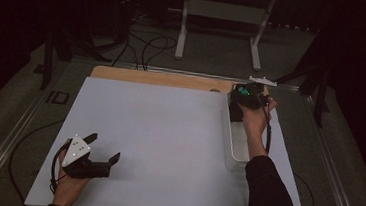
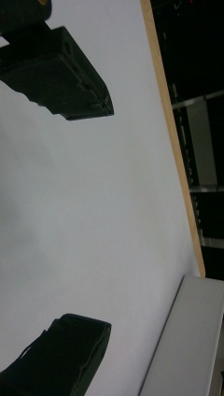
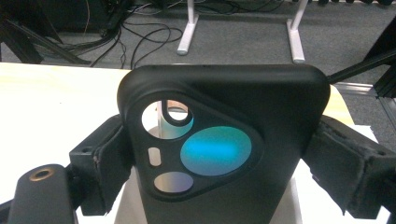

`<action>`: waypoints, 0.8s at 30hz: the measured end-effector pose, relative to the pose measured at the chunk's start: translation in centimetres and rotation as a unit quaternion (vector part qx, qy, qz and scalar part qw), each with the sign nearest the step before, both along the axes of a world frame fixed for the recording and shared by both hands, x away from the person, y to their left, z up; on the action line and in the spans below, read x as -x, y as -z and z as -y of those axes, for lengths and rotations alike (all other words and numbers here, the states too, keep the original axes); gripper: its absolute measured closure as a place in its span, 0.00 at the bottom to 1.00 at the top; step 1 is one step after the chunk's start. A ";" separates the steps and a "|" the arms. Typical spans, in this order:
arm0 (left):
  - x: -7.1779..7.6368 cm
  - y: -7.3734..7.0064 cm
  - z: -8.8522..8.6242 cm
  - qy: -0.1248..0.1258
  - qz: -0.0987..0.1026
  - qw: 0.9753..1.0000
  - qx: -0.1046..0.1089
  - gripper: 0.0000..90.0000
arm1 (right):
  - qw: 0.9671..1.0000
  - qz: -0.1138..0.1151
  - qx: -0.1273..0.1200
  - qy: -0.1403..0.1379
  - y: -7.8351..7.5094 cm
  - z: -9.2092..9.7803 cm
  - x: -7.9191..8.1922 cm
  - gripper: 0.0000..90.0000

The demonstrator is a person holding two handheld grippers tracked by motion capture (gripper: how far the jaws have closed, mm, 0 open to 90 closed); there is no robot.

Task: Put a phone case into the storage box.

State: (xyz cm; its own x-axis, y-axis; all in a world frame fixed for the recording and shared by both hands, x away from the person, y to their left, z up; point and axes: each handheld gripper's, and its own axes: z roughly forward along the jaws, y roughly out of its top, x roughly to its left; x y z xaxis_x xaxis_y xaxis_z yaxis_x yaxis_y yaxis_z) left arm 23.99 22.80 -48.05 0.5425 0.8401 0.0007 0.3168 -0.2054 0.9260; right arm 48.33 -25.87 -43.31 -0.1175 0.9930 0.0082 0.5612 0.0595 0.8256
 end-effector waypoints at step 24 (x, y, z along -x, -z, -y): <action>0.0 0.1 0.0 -0.001 -0.002 1.000 0.000 0.01 | 1.000 0.002 0.011 -0.014 0.1 0.1 -0.7 0.08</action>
